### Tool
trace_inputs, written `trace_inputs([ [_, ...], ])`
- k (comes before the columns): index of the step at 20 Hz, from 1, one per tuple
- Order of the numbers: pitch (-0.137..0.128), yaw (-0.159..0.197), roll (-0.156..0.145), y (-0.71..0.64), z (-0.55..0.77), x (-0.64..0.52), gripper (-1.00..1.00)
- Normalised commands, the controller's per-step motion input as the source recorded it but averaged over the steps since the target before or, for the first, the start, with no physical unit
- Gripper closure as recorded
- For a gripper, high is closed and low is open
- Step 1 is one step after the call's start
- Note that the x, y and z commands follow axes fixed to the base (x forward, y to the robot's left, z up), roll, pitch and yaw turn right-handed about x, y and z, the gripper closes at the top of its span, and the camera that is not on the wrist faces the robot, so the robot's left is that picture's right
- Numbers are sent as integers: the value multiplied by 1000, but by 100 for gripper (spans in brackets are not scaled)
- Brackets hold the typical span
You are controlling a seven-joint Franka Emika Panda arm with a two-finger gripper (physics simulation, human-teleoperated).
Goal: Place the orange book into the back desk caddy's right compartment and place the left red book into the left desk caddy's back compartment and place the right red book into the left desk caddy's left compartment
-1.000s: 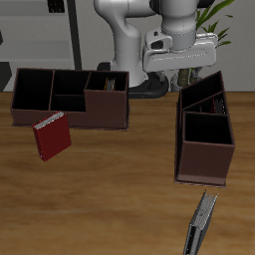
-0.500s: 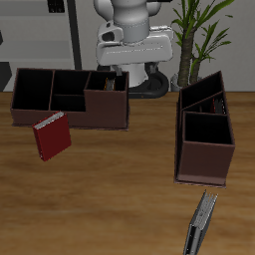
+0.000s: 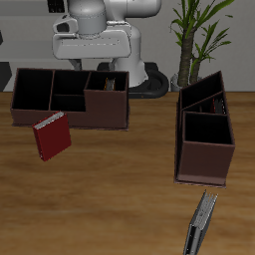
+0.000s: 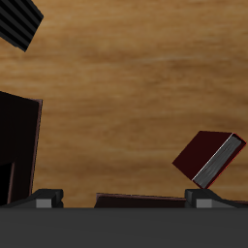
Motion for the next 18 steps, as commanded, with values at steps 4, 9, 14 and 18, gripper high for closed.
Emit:
trace_inputs([
  [4,-22,-12,-64,-815,-99,190,-100],
  [9,-16,-82,-54,-821,-508,16,-100],
  [14,-9,-56,-11,-435,-301,13,-100],
  [18,-50,-73,24,-335,-203,-88,-100],
])
